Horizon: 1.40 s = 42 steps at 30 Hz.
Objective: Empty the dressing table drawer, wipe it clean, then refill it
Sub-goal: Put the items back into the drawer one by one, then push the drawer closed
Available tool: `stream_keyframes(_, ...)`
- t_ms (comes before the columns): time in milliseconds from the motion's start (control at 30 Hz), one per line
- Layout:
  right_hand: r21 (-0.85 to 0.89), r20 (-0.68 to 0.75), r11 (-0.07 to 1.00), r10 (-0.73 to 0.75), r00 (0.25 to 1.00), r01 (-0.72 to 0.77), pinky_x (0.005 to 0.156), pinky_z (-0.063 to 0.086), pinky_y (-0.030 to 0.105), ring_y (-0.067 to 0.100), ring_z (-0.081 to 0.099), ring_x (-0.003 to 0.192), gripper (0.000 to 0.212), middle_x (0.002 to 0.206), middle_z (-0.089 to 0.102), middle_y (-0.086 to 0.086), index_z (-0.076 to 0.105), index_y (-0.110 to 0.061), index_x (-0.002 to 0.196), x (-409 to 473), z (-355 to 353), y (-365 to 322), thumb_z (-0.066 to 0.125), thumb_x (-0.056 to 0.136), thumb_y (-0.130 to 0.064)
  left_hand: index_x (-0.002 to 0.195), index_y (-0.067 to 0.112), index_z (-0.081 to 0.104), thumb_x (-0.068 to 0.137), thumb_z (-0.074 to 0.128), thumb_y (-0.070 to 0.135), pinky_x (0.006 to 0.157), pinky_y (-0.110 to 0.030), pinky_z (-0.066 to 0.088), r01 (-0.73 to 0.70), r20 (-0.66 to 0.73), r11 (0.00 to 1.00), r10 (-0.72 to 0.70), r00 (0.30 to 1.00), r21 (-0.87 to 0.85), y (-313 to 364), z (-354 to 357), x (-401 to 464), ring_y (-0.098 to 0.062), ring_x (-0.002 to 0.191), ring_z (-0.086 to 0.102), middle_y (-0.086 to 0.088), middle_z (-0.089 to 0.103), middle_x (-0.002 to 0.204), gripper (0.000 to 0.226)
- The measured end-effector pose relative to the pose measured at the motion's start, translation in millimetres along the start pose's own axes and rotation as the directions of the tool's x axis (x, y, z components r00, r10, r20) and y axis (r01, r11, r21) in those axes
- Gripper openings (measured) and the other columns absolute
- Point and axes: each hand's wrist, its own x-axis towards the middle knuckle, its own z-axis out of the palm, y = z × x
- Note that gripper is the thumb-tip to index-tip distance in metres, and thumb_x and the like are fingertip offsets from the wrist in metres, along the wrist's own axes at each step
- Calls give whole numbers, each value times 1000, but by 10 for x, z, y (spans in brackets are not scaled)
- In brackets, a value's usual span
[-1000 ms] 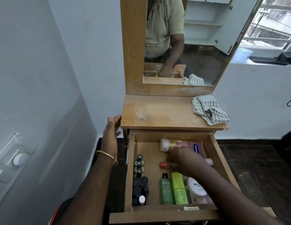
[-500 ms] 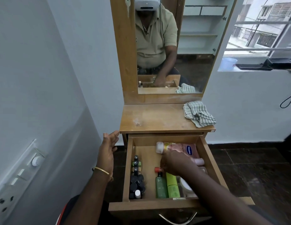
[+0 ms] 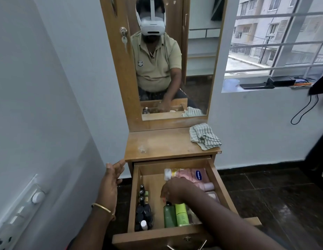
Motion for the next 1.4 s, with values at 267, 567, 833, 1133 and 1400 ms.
stream_keyframes(267,71,-162,996,56,985,-45,101,46,42,23,54,122,36,132,60,4,60,-25,127,-288,-33,146,64,92,-28,123,28,61,51,39,101,102,-38,35,-12,7,1000,11,1000,19,161,95,-84,-13,131,49,7,59,136,104)
stream_keyframes(567,-27,10,982,189,982,-189,91,53,42,23,64,104,33,113,69,4,69,-15,109,-679,28,404,78,81,-29,121,27,62,51,39,101,105,-40,34,-41,70,999,40,997,20,306,336,-270,-15,131,49,5,59,136,105)
stream_keyframes(833,-52,20,936,350,936,-349,86,56,38,24,66,96,36,109,69,7,66,-11,109,-872,67,477,81,78,-20,122,29,63,61,36,95,106,-39,34,-55,112,995,45,993,82,350,297,-539,-15,132,48,6,57,138,94)
stream_keyframes(1133,311,19,939,151,988,-149,101,41,30,15,51,124,69,138,54,-5,52,-24,139,-1335,-129,355,73,81,-54,153,40,15,64,80,60,120,-46,11,-355,395,210,-196,898,911,194,199,-896,-19,152,2,9,5,165,112)
stream_keyframes(1400,244,-92,967,97,991,-72,101,43,31,11,49,124,77,135,54,-13,51,-35,137,-1539,-163,239,87,69,-42,151,40,23,66,82,54,119,-48,5,-377,386,85,-162,908,922,167,218,-879,-21,152,-6,8,0,165,104)
